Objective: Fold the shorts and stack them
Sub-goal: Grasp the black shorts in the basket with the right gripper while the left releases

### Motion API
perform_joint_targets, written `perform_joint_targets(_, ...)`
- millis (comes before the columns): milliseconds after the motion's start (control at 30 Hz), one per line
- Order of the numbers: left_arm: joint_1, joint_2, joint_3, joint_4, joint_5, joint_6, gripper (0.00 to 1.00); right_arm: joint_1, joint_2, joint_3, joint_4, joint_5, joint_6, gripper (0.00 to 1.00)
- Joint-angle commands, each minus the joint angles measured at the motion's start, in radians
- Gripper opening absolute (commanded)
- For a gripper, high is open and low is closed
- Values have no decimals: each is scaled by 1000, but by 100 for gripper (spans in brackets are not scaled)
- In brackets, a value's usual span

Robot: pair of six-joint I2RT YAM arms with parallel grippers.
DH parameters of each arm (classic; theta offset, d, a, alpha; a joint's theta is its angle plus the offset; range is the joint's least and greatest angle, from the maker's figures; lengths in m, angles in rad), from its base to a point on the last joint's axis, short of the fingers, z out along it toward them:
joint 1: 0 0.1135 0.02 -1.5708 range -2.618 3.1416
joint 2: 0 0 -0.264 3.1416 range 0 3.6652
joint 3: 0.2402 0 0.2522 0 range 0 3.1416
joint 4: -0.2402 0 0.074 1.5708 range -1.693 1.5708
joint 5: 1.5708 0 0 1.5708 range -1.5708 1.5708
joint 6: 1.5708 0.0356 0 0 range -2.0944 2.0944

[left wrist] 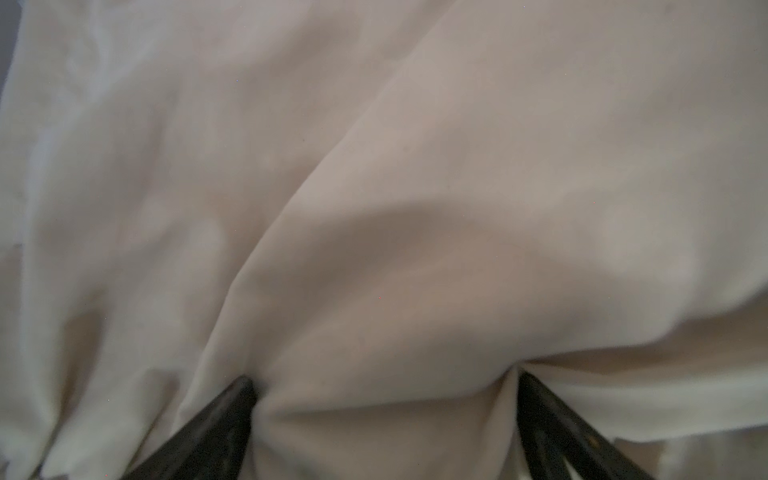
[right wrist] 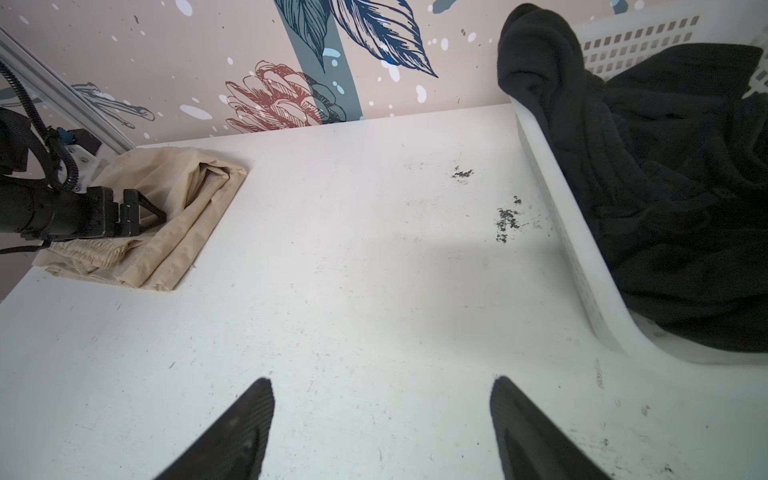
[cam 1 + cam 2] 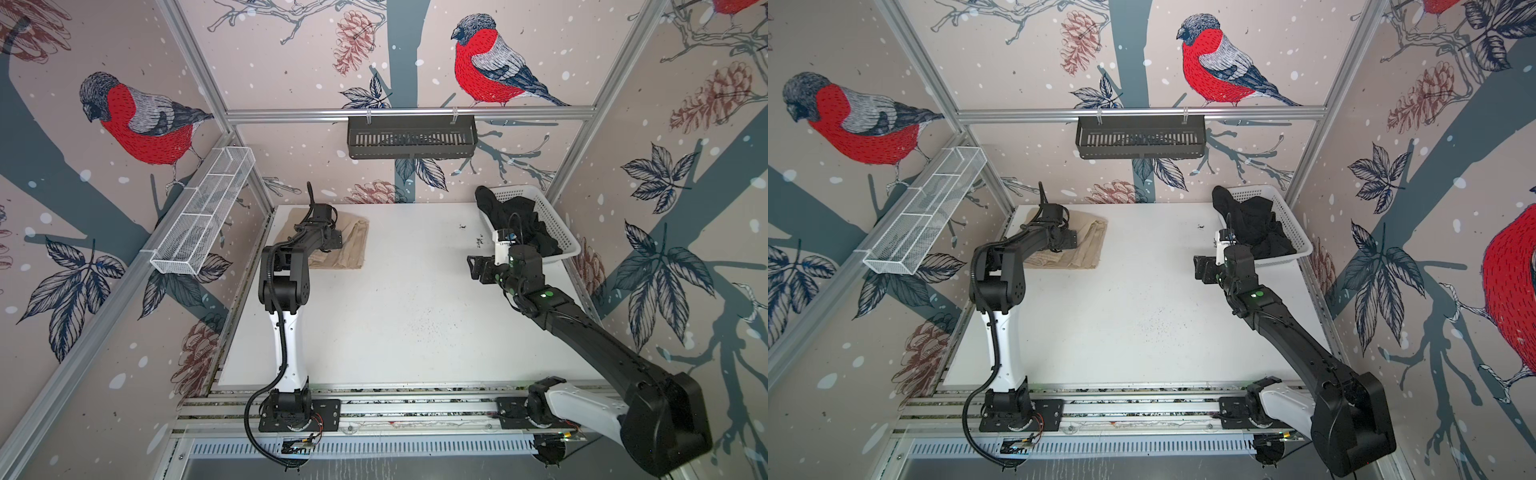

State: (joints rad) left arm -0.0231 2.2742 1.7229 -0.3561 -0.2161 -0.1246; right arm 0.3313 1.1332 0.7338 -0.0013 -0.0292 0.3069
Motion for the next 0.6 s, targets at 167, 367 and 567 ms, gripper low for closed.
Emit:
perform_joint_targets(167, 67, 68, 99, -70, 0, 24, 97, -48, 51, 52, 12, -6, -8, 83)
perform_joint_targets(367, 67, -30, 59, -36, 117, 44, 97, -107, 142, 180, -49, 30, -46, 84)
perform_joint_targets(567, 11, -232, -97, 95, 252, 47, 97, -222, 212, 287, -108, 144, -107, 91)
